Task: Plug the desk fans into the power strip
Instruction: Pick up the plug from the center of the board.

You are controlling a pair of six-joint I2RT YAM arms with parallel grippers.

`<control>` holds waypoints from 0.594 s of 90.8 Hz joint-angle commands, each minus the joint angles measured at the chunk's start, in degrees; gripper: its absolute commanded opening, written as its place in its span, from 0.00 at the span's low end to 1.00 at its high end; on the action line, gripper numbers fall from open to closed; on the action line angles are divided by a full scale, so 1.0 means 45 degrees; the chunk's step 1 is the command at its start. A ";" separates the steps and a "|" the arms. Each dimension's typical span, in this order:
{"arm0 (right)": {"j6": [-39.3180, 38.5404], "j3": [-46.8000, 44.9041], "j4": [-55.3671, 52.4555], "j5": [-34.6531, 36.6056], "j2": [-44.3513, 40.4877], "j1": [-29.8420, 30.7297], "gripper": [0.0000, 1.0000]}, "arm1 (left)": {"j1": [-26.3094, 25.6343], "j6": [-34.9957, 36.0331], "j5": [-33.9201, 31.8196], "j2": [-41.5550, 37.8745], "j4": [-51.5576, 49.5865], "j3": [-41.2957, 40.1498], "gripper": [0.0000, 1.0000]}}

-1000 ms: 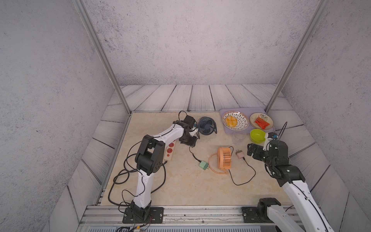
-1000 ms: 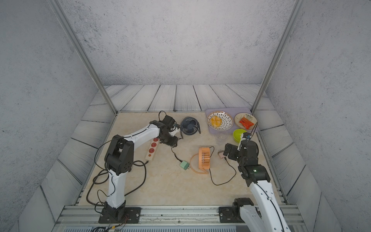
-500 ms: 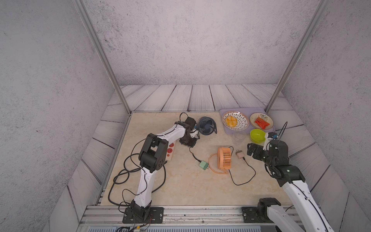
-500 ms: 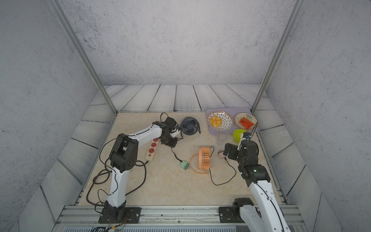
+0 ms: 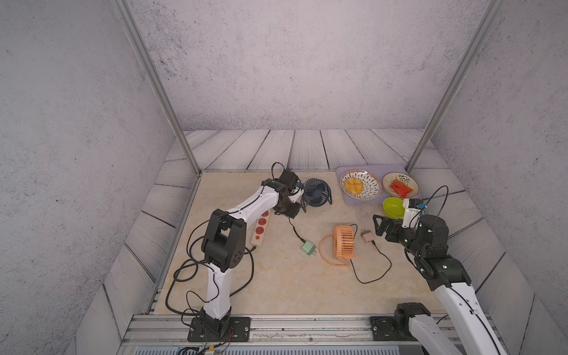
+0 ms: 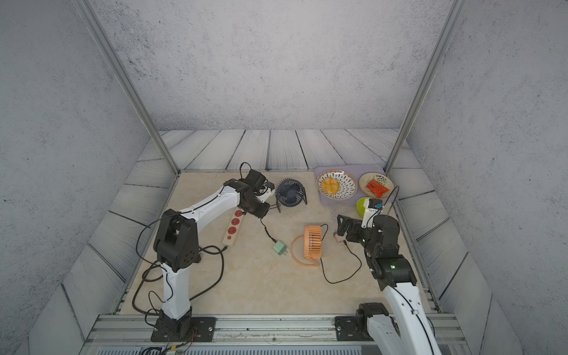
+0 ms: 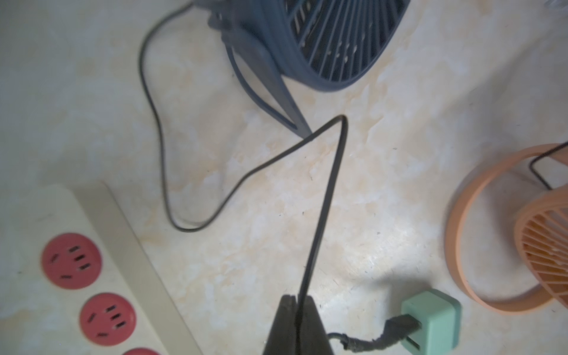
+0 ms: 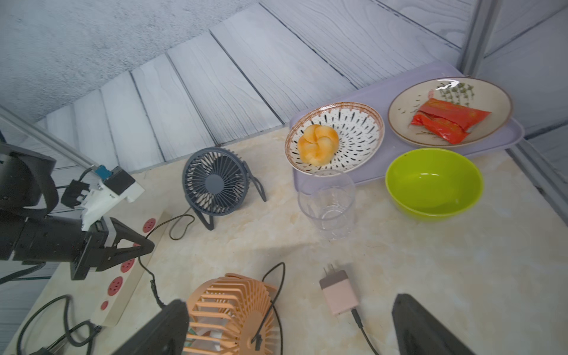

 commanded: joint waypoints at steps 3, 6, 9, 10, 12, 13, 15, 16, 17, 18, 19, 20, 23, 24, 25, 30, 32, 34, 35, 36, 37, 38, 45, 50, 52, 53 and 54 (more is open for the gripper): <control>-0.0023 -0.0085 0.1064 -0.1972 0.0390 0.0590 0.98 | -0.0054 0.0761 0.0114 -0.1123 -0.0369 0.0162 0.00; -0.0240 -0.0012 0.1174 -0.2111 0.0550 0.0898 0.98 | -0.0054 0.0926 0.0210 -0.1321 -0.0408 0.0147 0.00; -0.0606 0.0092 0.1212 -0.2165 0.0699 0.1337 0.98 | -0.0054 0.1076 0.0298 -0.1497 -0.0442 0.0143 0.00; -0.0758 0.0135 0.1204 -0.2170 0.0726 0.1473 0.98 | -0.0054 0.1131 0.0329 -0.1581 -0.0458 0.0132 0.00; -0.1028 0.0215 0.1188 -0.2160 0.0835 0.1741 0.98 | -0.0054 0.1266 0.0387 -0.1712 -0.0476 0.0135 0.00; -0.1194 0.0255 0.1182 -0.2158 0.0882 0.1880 0.98 | -0.0063 0.1334 0.0423 -0.1767 -0.0495 0.0148 0.00; -0.1454 0.0333 0.1177 -0.2103 0.0971 0.2165 0.98 | -0.0056 0.1443 0.0459 -0.1886 -0.0519 0.0163 0.00; -0.1602 0.0353 0.1167 -0.2061 0.1019 0.2288 0.98 | -0.0055 0.1481 0.0478 -0.1922 -0.0536 0.0172 0.00; -0.1744 0.0372 0.1161 -0.2021 0.1042 0.2378 0.98 | -0.0054 0.1529 0.0488 -0.1959 -0.0544 0.0167 0.00; -0.1874 0.0392 0.1159 -0.1991 0.1093 0.2540 0.98 | -0.0054 0.1563 0.0492 -0.2037 -0.0558 0.0174 0.00; -0.2036 0.0411 0.1177 -0.1937 0.1119 0.2651 0.98 | -0.0054 0.1599 0.0485 -0.2075 -0.0575 0.0177 0.00; -0.2167 0.0450 0.1176 -0.1890 0.1151 0.2745 0.98 | -0.0054 0.1618 0.0472 -0.2124 -0.0584 0.0179 0.00; -0.2473 0.0509 0.1254 -0.1798 0.1233 0.3106 0.98 | -0.0054 0.1658 0.0423 -0.2284 -0.0623 0.0181 0.00; -0.2580 0.0509 0.1283 -0.1743 0.1257 0.3227 0.98 | -0.0054 0.1657 0.0382 -0.2336 -0.0637 0.0191 0.00; -0.2663 0.0529 0.1337 -0.1695 0.1279 0.3365 0.98 | -0.0054 0.1646 0.0352 -0.2391 -0.0634 0.0186 0.00; -0.2900 0.0482 0.1788 -0.1493 0.1354 0.3814 0.98 | -0.0054 0.1568 0.0189 -0.2627 -0.0657 0.0202 0.00; -0.2931 0.0395 0.2047 -0.1399 0.1373 0.3977 0.98 | -0.0054 0.1531 0.0161 -0.2736 -0.0696 0.0225 0.00; -0.2948 0.0280 0.2365 -0.1361 0.1392 0.4115 0.98 | -0.0054 0.1512 0.0150 -0.2831 -0.0725 0.0236 0.00; -0.2964 0.0229 0.2483 -0.1339 0.1395 0.4190 0.98 | -0.0054 0.1506 0.0148 -0.2873 -0.0737 0.0238 0.00; -0.2982 0.0164 0.2640 -0.1298 0.1397 0.4267 0.98 | -0.0054 0.1493 0.0147 -0.2923 -0.0752 0.0239 0.00; -0.3001 0.0102 0.2758 -0.1258 0.1407 0.4334 0.98 | -0.0054 0.1486 0.0156 -0.2987 -0.0750 0.0239 0.00; -0.3010 0.0032 0.2992 -0.1219 0.1412 0.4446 0.99 | -0.0054 0.1473 0.0161 -0.3059 -0.0749 0.0239 0.00; -0.3029 -0.0430 0.4244 -0.0701 0.1513 0.5092 0.99 | -0.0059 0.1345 0.0263 -0.3348 -0.0876 0.0364 0.00; -0.2961 -0.0730 0.5014 -0.0303 0.1701 0.5530 0.99 | -0.0054 0.1273 0.0338 -0.3503 -0.1047 0.0549 0.00; -0.2946 -0.0841 0.5363 -0.0135 0.1816 0.5709 0.99 | -0.0054 0.1218 0.0340 -0.3545 -0.1135 0.0649 0.00; -0.2934 -0.0869 0.5525 -0.0101 0.1861 0.5808 0.99 | -0.0054 0.1193 0.0350 -0.3562 -0.1166 0.0718 0.00; -0.2937 -0.0912 0.5704 -0.0005 0.1942 0.5886 0.99 | -0.0054 0.1170 0.0355 -0.3590 -0.1231 0.0791 0.00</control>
